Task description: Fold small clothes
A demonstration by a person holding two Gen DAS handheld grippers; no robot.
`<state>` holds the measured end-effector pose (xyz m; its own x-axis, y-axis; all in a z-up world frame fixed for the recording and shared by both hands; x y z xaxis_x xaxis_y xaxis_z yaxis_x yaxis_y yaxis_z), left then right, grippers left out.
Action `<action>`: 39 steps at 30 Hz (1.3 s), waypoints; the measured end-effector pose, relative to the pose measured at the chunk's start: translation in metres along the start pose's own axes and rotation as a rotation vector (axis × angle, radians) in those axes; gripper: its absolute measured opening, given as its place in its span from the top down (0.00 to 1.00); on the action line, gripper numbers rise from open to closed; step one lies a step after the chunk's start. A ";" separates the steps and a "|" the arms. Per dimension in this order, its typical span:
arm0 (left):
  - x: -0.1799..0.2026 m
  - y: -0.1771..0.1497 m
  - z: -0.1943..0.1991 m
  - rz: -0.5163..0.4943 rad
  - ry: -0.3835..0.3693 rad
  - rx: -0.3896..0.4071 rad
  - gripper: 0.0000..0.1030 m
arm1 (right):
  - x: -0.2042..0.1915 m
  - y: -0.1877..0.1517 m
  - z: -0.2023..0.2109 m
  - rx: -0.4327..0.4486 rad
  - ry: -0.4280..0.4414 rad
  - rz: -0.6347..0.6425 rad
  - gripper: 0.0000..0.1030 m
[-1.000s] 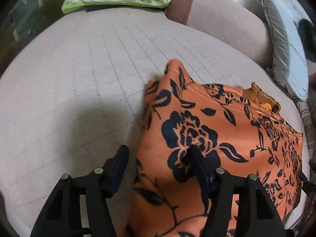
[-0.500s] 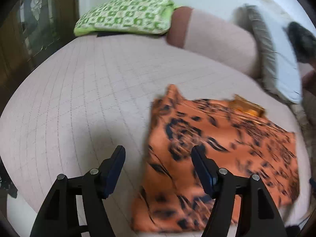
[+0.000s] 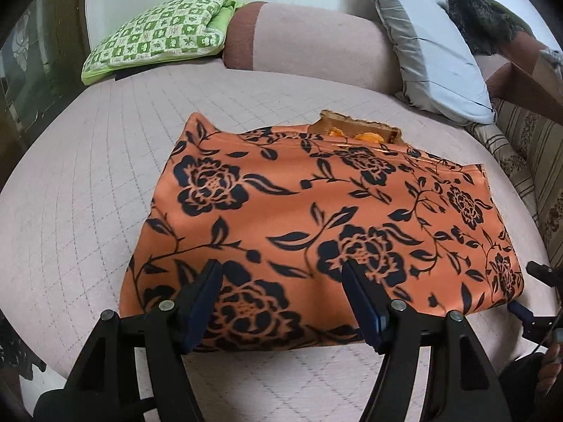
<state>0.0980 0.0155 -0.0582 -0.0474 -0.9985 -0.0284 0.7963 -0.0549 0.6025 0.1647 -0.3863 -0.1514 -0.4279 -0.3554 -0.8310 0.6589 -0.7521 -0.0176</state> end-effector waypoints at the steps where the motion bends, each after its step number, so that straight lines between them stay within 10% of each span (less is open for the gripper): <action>1: 0.001 0.002 0.003 0.000 0.003 0.008 0.31 | -0.002 0.000 -0.001 0.005 -0.005 0.006 0.23; 31: 0.026 0.021 -0.032 -0.069 0.055 -0.051 0.29 | -0.007 0.027 -0.021 -0.033 0.003 0.013 0.24; 33: 0.038 0.003 -0.067 -0.176 0.083 -0.148 0.26 | -0.008 0.029 -0.023 -0.038 -0.041 0.023 0.36; 35: 0.043 0.005 -0.065 -0.211 0.118 -0.116 0.25 | -0.010 0.030 -0.030 -0.078 -0.063 0.029 0.80; 39: 0.034 0.009 -0.064 -0.154 0.045 -0.131 0.26 | -0.048 0.017 -0.027 -0.033 -0.132 0.185 0.89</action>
<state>0.1426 -0.0191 -0.1047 -0.1498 -0.9774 -0.1491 0.8533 -0.2040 0.4799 0.2130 -0.3669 -0.1267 -0.3735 -0.5565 -0.7421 0.7526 -0.6495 0.1083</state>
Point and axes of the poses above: each gripper's, at about its wrist camera, not at the fingertips, and z roughly against the way its jaws point, x to its right, y to its top, the point moved 5 cm from there along -z, roughly the way its jaws point, and after that the axes turned 11 degrees about -z, right-handed, at the moved point
